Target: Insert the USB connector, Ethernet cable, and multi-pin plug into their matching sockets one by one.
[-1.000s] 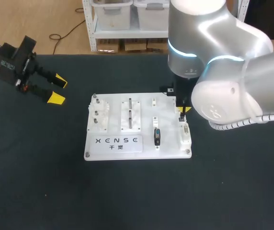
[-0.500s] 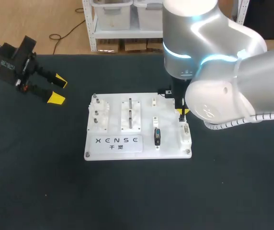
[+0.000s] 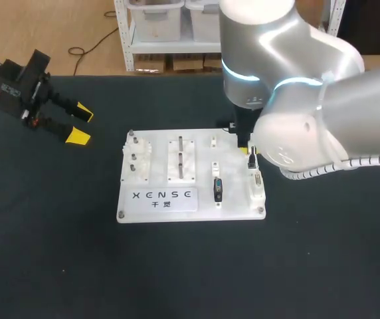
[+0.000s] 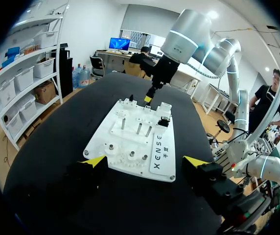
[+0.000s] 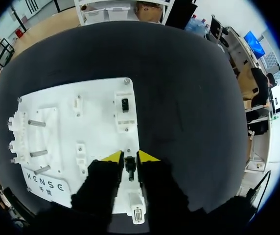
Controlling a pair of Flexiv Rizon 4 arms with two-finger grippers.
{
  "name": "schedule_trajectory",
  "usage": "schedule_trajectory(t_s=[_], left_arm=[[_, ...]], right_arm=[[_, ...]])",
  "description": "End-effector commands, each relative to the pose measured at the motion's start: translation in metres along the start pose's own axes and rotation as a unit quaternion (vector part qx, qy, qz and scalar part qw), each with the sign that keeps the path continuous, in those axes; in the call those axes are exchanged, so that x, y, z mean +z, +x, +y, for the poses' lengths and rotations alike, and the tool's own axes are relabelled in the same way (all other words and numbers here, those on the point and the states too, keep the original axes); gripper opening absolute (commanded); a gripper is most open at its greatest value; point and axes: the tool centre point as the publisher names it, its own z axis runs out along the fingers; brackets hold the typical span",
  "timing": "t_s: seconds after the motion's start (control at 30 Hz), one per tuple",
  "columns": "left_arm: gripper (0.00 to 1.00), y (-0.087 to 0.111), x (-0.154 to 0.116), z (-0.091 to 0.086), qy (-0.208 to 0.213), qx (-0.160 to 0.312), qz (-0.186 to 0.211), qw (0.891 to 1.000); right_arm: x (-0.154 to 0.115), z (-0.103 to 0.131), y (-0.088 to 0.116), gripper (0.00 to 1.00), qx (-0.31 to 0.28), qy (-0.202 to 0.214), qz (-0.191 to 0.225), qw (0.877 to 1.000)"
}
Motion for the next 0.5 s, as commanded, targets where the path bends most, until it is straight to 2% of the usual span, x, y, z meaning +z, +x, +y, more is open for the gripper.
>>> schedule_trajectory(t_s=[0.03,0.27,0.5], left_arm=[[1.0,0.001,0.0,0.0,-0.001,0.001,-0.001,1.0],[1.0,0.001,0.0,0.0,-0.001,0.001,-0.001,1.0],[1.0,0.001,0.0,0.0,-0.001,0.001,-0.001,1.0]], right_arm=[[-0.015,0.0,0.006,1.0,-0.007,-0.003,-0.033,0.999],[-0.036,0.02,0.014,1.0,-0.021,-0.016,-0.044,0.999],[-0.034,0.043,0.037,1.0,-0.042,-0.025,-0.016,0.999]])
